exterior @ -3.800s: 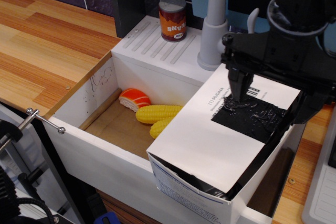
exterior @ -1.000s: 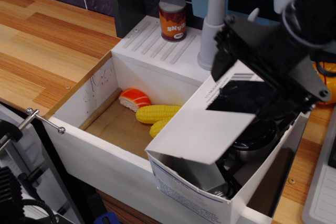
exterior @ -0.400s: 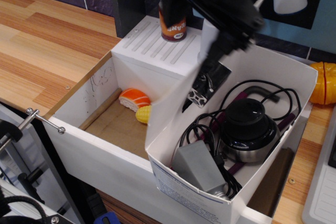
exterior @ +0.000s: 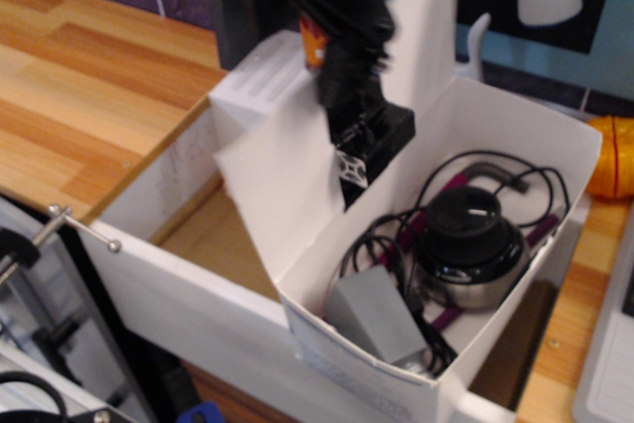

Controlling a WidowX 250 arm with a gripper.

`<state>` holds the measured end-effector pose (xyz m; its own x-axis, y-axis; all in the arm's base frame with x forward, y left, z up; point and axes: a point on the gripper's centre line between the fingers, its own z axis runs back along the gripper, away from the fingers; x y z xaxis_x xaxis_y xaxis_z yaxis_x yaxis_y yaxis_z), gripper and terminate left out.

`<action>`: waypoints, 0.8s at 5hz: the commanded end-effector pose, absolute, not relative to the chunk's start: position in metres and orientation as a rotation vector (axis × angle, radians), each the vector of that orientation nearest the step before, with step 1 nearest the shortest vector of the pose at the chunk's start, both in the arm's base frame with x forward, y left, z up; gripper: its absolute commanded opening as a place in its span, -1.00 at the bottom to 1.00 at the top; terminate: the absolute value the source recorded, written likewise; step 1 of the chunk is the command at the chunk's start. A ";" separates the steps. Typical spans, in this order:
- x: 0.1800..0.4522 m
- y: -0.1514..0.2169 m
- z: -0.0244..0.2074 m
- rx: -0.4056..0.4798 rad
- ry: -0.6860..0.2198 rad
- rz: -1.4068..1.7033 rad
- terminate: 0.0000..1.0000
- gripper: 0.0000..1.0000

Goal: Open white1fbox flap

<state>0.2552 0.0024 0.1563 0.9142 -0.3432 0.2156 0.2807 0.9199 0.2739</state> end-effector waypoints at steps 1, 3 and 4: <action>0.268 0.026 0.148 0.266 -0.347 -0.392 -1.00 1.00; 0.286 0.047 0.128 0.202 -0.388 -0.389 -1.00 1.00; 0.298 0.056 0.118 0.184 -0.416 -0.423 1.00 1.00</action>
